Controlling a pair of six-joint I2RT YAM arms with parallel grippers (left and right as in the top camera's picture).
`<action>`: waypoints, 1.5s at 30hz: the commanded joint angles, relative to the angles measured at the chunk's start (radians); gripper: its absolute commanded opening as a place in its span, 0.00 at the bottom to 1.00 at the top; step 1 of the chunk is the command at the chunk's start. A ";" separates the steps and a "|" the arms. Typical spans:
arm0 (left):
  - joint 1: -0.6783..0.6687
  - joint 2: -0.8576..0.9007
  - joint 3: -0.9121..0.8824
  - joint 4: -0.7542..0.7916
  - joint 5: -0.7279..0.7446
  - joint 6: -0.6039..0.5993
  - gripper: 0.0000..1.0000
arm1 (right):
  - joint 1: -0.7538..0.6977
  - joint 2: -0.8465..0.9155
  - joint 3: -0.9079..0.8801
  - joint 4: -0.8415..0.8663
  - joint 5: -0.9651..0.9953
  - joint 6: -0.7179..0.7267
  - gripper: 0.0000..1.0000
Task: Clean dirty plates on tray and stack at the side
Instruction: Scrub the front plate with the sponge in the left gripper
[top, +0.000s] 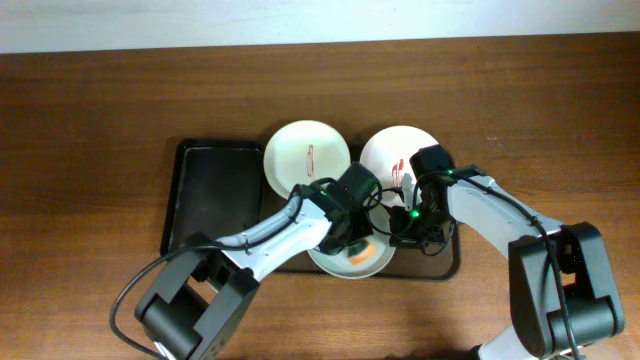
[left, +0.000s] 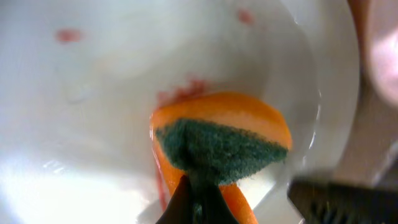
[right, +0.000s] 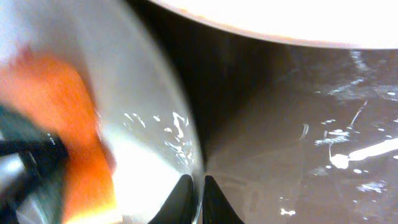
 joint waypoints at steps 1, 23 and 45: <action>0.072 0.026 -0.021 0.003 -0.183 0.178 0.00 | 0.003 0.005 -0.005 -0.010 0.043 0.006 0.08; 0.046 0.103 0.077 0.095 0.008 0.674 0.00 | 0.003 0.005 -0.005 -0.017 0.043 0.006 0.08; 0.106 -0.068 0.077 -0.006 0.002 0.630 0.00 | 0.003 0.005 -0.005 -0.020 0.043 0.006 0.08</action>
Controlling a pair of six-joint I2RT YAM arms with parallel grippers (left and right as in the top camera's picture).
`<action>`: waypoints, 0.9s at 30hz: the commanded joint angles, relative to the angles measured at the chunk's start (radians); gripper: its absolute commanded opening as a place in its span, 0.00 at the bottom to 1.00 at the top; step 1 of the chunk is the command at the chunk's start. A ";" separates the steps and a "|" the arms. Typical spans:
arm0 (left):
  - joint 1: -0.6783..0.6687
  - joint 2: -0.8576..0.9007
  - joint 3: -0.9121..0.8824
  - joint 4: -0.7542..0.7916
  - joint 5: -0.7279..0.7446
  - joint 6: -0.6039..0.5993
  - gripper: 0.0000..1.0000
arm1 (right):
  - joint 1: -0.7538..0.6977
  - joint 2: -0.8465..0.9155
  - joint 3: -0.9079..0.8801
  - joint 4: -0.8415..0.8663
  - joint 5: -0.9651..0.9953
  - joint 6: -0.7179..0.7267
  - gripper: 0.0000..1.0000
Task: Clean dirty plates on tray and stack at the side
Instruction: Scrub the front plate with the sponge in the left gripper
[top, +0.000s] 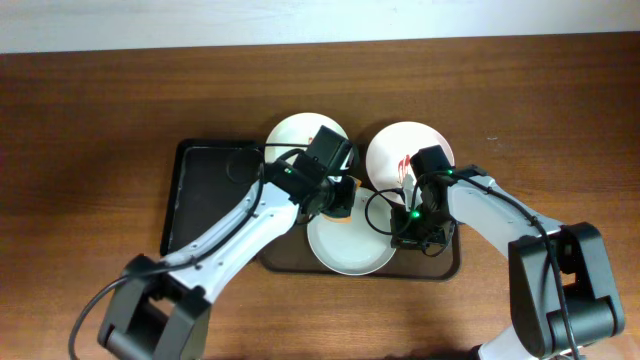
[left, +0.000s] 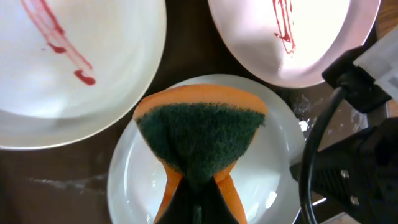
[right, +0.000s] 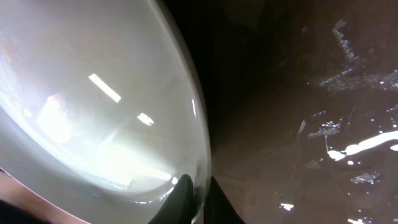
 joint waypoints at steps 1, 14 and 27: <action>-0.022 0.101 -0.003 0.042 0.069 -0.055 0.00 | 0.004 0.005 -0.005 -0.009 0.035 -0.007 0.08; 0.009 0.197 0.004 -0.005 0.063 -0.053 0.00 | 0.004 0.005 -0.005 -0.012 0.035 -0.007 0.08; -0.034 0.077 -0.022 0.070 0.070 -0.033 0.00 | 0.004 0.005 -0.005 -0.013 0.035 -0.007 0.09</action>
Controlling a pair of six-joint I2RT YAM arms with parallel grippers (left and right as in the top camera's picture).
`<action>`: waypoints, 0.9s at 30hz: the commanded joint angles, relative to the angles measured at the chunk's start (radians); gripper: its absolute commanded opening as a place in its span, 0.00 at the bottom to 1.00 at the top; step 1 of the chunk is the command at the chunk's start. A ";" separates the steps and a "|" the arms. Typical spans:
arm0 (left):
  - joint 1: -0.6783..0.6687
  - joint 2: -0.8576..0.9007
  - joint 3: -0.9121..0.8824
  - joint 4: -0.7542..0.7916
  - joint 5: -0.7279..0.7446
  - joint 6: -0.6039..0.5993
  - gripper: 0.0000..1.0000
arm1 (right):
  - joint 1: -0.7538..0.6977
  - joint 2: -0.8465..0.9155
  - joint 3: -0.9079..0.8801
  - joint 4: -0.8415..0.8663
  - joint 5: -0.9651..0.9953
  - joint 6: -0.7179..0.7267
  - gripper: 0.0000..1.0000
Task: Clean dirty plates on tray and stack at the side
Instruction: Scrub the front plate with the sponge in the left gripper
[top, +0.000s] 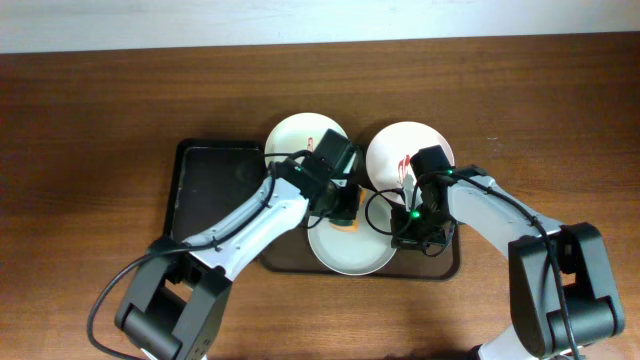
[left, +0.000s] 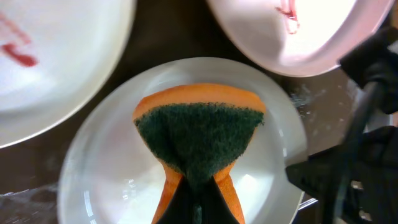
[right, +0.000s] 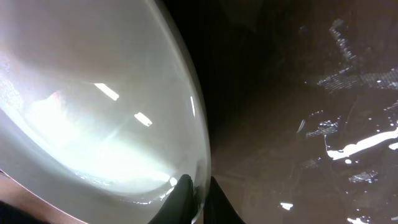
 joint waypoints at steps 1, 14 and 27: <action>-0.043 0.014 -0.030 0.099 -0.014 -0.003 0.00 | 0.004 0.005 -0.005 -0.010 0.032 -0.008 0.09; -0.030 0.168 -0.030 0.133 -0.023 -0.051 0.00 | 0.004 0.005 -0.005 -0.013 0.032 -0.008 0.08; 0.061 0.001 -0.028 -0.070 -0.019 0.013 0.00 | 0.004 0.005 -0.005 -0.013 0.032 -0.008 0.08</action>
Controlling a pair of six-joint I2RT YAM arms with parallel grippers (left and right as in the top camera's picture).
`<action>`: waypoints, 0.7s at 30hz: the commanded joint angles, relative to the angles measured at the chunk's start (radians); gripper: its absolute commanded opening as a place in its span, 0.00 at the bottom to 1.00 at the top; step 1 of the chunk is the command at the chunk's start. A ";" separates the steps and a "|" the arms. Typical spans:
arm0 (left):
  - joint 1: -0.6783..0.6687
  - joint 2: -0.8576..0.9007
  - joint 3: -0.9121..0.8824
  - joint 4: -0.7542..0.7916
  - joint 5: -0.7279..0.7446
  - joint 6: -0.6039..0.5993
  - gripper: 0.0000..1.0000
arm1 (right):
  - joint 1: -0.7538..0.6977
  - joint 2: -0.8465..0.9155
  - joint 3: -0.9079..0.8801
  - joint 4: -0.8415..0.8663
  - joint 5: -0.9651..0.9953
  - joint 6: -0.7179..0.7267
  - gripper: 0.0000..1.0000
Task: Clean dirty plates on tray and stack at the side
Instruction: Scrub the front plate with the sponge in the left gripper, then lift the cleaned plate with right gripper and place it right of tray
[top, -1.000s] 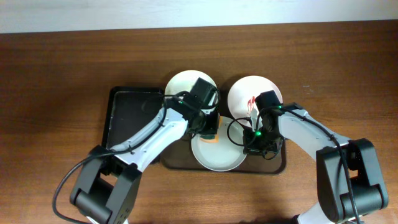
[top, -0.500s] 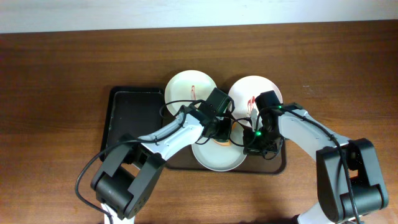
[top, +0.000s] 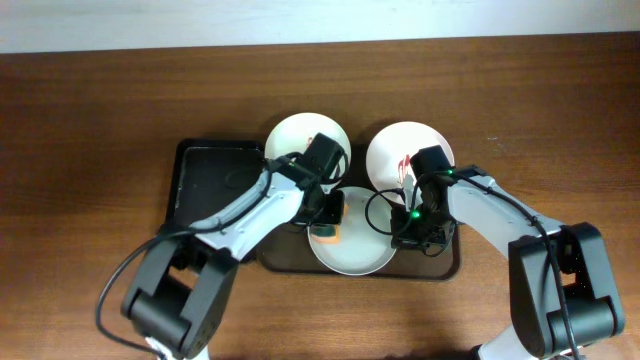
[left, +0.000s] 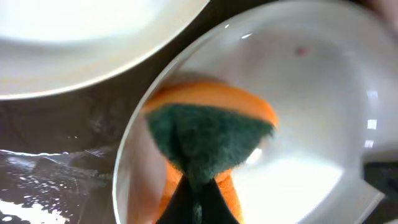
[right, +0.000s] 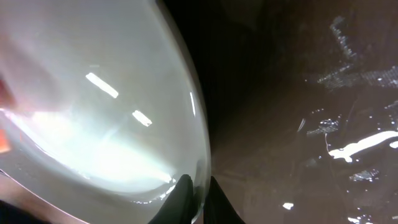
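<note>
A white front plate (top: 352, 250) lies on the dark tray (top: 210, 190). My left gripper (top: 328, 215) is shut on an orange sponge with a green scouring face (left: 208, 134), pressed on the left part of that plate (left: 298, 124). My right gripper (right: 198, 190) is shut on the plate's right rim (right: 202, 155), also seen from overhead as the right gripper (top: 408, 232). Two more white plates with red smears stand behind: one at the back left (top: 295, 140), one at the back right (top: 395, 150).
The tray's left half (top: 205, 200) holds nothing. Brown wooden table (top: 90, 120) surrounds the tray on all sides. The tray floor by my right gripper is wet and shiny (right: 323, 124).
My left gripper has moved the sponge from the plate's upper middle to its left side and closer to the surface. The right gripper still pinches the rim.
The sponge was first low in the front plate beside red smears, right gripper on the rim. Then the left gripper held the sponge higher, over the plate's back edge. The front plate now looks nearly free of red, and the sponge is down on its left part.
</note>
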 joint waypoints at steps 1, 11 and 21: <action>0.000 -0.054 -0.008 0.032 -0.019 0.028 0.00 | 0.004 0.005 -0.005 -0.010 0.032 -0.010 0.09; -0.122 0.117 -0.008 0.262 -0.032 0.027 0.00 | 0.004 0.005 -0.005 -0.011 0.032 -0.010 0.08; -0.119 0.129 -0.008 0.336 -0.066 0.028 0.00 | 0.004 0.005 -0.005 -0.011 0.032 -0.010 0.09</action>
